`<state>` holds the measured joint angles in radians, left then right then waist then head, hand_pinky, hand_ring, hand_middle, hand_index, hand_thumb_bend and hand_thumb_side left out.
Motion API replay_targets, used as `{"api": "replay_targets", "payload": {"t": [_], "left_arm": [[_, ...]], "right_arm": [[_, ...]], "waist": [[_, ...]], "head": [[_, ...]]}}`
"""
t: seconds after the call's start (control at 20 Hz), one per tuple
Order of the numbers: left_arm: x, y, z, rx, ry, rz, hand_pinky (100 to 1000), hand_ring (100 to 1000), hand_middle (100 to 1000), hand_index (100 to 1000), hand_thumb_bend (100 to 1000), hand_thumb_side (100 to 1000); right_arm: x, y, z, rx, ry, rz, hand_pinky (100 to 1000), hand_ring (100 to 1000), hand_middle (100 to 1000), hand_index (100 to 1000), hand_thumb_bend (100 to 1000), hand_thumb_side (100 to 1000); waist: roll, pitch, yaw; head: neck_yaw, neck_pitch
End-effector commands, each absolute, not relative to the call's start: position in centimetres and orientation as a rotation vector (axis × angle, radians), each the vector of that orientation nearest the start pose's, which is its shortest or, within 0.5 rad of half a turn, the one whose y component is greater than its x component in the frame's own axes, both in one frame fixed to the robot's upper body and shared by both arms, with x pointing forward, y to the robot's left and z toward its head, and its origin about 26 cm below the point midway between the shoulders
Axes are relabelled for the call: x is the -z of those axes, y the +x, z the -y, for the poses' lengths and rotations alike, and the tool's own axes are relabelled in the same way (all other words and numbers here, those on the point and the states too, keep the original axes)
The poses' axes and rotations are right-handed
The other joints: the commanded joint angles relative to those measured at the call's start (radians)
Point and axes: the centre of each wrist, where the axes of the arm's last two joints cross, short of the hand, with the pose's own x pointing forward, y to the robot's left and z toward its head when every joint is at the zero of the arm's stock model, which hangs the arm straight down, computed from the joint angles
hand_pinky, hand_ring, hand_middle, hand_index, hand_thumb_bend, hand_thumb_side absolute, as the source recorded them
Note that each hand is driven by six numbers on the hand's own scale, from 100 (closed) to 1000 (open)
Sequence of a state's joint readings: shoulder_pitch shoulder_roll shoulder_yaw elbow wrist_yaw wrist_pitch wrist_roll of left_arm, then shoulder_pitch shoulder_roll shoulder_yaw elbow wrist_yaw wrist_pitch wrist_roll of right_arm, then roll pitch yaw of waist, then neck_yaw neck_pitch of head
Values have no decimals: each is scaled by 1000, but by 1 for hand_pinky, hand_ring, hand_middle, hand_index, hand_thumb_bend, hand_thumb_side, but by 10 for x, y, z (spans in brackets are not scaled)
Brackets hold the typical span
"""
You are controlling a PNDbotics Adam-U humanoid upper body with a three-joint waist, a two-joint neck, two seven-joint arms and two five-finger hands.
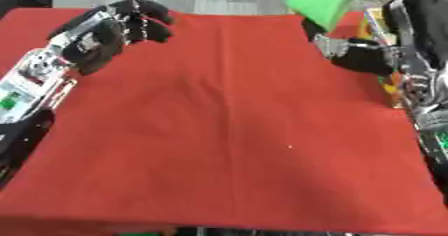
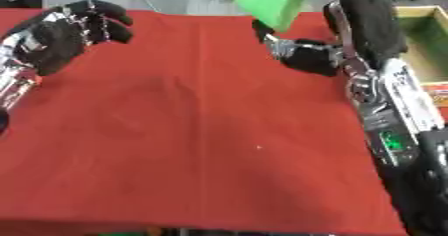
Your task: Pick up the objects with one hand, pass them to the other hand, and then place them into the box on the other side of the table.
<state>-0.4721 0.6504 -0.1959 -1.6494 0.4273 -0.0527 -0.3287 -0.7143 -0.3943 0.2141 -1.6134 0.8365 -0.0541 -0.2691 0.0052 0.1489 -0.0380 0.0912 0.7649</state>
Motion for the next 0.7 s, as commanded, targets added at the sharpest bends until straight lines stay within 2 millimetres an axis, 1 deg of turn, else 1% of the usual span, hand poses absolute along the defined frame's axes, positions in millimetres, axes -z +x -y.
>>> {"api": "replay_targets", "payload": {"t": [0.05, 0.15, 0.25, 0.45, 0.6, 0.7], "left_arm": [[-199, 350, -296, 755, -191, 2020, 832, 754, 737, 833, 880, 688], [-190, 345, -296, 700, -180, 2044, 832, 751, 734, 833, 878, 689], [-183, 340, -297, 658, -170, 2055, 831, 748, 730, 833, 876, 690], [-170, 333, -302, 600, -153, 2053, 829, 741, 722, 833, 874, 695], [-165, 330, -304, 577, -144, 2052, 829, 740, 721, 833, 874, 696], [-163, 329, -305, 568, -144, 2051, 829, 740, 721, 834, 873, 698]], "right_arm": [[-252, 407, 245, 1008, 1733, -3017, 561, 511, 498, 607, 172, 418], [-253, 422, 270, 987, 1914, -3008, 565, 515, 502, 615, 183, 421], [-251, 435, 294, 968, 2089, -2987, 567, 516, 504, 623, 190, 428], [-237, 453, 338, 947, 2398, -2965, 581, 526, 514, 643, 202, 448], [-223, 460, 362, 972, 2570, -2942, 589, 533, 522, 655, 222, 452], [-213, 462, 373, 1013, 2654, -2919, 611, 558, 554, 690, 253, 485]], "waist": [[5, 1, 11], [6, 1, 22], [6, 1, 30], [7, 1, 38], [6, -1, 41], [5, -1, 43]], "head": [[-23, 5], [-37, 5], [-48, 5], [-65, 5], [-72, 5], [-73, 5]]}}
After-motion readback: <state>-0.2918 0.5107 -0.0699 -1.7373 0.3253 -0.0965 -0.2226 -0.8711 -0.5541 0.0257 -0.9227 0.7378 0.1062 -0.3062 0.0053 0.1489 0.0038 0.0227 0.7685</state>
